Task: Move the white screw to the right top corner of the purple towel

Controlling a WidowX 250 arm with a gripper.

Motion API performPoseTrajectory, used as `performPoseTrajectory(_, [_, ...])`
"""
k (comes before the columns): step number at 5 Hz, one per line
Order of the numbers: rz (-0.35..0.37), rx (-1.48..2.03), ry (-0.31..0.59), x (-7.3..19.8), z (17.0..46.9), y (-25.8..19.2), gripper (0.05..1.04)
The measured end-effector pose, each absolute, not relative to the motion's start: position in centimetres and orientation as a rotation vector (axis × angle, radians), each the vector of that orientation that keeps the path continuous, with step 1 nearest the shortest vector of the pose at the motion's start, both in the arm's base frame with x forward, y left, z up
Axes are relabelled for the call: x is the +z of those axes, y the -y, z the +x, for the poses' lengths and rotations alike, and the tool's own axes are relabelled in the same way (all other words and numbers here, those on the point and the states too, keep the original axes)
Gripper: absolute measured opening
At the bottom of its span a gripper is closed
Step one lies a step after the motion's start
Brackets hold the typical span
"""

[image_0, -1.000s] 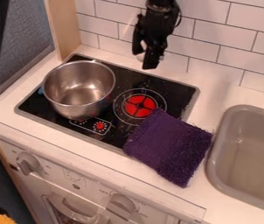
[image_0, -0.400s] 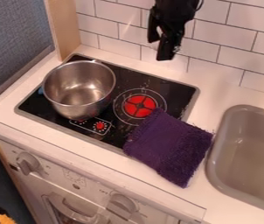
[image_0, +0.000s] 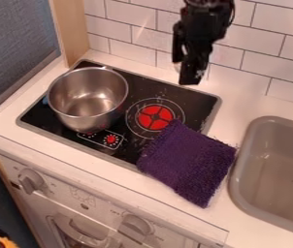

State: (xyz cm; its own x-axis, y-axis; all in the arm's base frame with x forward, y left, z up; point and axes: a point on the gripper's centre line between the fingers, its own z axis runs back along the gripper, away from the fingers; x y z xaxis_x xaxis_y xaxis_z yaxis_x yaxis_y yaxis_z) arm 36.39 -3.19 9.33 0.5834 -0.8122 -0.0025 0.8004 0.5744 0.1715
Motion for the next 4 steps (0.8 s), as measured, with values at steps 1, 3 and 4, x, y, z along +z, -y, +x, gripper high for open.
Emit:
performPoseTrajectory(1, [0.143,-0.997,0.07,8.8,34.0,4.9,0.767])
performPoseTrajectory(3, [0.105,-1.081,0.047,5.6,31.0,7.3,0.767])
performPoseTrajectory(4, [0.075,-1.102,-0.012,3.5,30.2,7.5,0.767])
